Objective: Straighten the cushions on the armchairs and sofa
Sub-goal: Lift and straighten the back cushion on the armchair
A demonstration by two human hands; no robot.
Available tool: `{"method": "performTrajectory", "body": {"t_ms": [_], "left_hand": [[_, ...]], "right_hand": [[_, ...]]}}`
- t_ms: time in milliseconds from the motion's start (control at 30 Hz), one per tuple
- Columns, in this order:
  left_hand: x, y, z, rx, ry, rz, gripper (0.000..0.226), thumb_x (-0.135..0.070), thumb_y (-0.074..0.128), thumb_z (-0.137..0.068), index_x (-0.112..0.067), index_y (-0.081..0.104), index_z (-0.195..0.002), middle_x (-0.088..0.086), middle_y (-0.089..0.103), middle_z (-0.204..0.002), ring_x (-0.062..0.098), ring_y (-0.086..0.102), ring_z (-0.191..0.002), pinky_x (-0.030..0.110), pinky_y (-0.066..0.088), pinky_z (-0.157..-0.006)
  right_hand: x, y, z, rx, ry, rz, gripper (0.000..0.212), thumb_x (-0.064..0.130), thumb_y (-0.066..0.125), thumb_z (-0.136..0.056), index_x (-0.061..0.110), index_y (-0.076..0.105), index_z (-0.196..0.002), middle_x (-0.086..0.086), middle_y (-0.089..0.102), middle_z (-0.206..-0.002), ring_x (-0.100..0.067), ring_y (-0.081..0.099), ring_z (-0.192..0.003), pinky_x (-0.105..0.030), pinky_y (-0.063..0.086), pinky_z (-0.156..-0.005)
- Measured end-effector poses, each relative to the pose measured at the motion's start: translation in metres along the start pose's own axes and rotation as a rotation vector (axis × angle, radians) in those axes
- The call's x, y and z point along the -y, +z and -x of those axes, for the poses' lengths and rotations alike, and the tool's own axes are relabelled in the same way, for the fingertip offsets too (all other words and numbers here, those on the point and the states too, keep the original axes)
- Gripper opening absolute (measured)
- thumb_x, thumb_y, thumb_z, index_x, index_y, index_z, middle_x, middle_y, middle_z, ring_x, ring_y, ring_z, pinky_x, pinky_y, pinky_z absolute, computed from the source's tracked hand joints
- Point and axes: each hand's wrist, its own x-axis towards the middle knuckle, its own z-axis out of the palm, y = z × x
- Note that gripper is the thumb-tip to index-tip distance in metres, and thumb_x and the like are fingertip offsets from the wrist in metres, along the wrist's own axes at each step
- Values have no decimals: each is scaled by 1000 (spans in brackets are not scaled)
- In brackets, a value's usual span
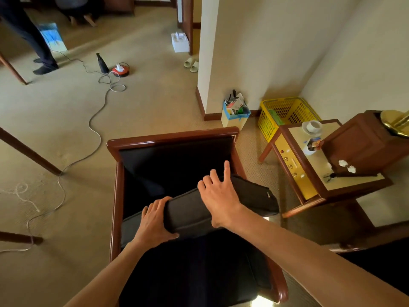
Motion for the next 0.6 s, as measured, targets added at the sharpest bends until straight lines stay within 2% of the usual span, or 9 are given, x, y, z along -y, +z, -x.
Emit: {"method": "performTrajectory", "body": {"t_ms": [100,233,433,600], "left_hand": [[20,4,4,44,-41,15,118,-49,87,-44,-27,27,-143,-4,40,-137,22,39,-126,40,29,-112],[38,3,9,86,-115,-65,115,-45,86,-46,-25,29,-143,-4,43,-137,22,43,-127,45,34,-104],[16,-40,1,-13,15,-157,99,-58,72,-40,-30,43,-131,-14,53,-121,15,51,-110,38,33,-83],[1,-81,-8,-102,146,-119,97,-56,71,-37,-26,51,-127,-13,53,-112,15,50,-105,39,36,-90]], "right_hand": [[45,9,-24,1,-31,74,107,49,82,-62,1,30,-141,-19,47,-132,-38,44,-124,-62,17,-114],[66,15,-40,-43,-11,1,93,52,81,-61,6,39,-129,-13,53,-120,-30,51,-110,-48,31,-107],[15,-4,-27,-71,19,-212,77,43,81,-63,14,46,-126,-6,54,-119,-26,50,-115,-50,31,-106],[-16,-9,-16,-120,19,-310,78,33,78,-58,16,48,-127,-3,53,-122,-25,49,-116,-47,36,-100]]}}
